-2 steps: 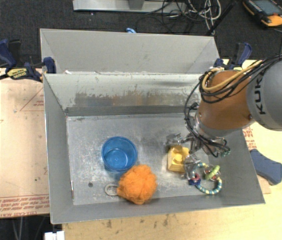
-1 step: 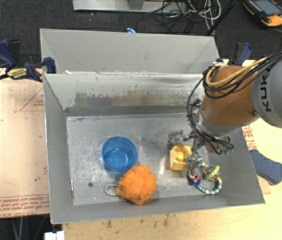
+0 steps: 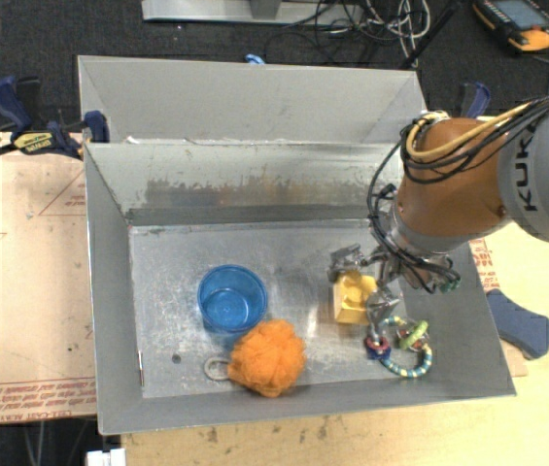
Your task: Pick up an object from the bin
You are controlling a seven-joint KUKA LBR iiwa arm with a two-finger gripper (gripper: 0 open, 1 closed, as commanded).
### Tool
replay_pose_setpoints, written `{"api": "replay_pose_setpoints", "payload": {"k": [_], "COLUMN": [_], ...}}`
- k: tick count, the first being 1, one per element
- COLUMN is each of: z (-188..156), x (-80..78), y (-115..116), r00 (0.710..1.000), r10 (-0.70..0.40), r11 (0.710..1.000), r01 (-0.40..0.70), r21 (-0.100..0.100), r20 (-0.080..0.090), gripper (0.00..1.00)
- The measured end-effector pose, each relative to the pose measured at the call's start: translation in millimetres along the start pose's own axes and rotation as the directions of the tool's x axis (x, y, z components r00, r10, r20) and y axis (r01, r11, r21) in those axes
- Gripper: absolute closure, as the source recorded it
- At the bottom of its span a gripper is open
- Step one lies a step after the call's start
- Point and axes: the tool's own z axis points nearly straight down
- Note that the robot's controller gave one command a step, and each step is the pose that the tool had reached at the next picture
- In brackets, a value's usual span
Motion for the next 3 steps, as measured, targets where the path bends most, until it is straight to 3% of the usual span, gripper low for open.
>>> {"api": "replay_pose_setpoints", "payload": {"k": [3], "z": [-17.4], "x": [-0.6], "y": [0.3], "r00": [1.000], "r10": [0.001], "r11": [1.000], "r01": [-0.001], "r21": [-0.001], "r20": [-0.002], "gripper": [1.00]}}
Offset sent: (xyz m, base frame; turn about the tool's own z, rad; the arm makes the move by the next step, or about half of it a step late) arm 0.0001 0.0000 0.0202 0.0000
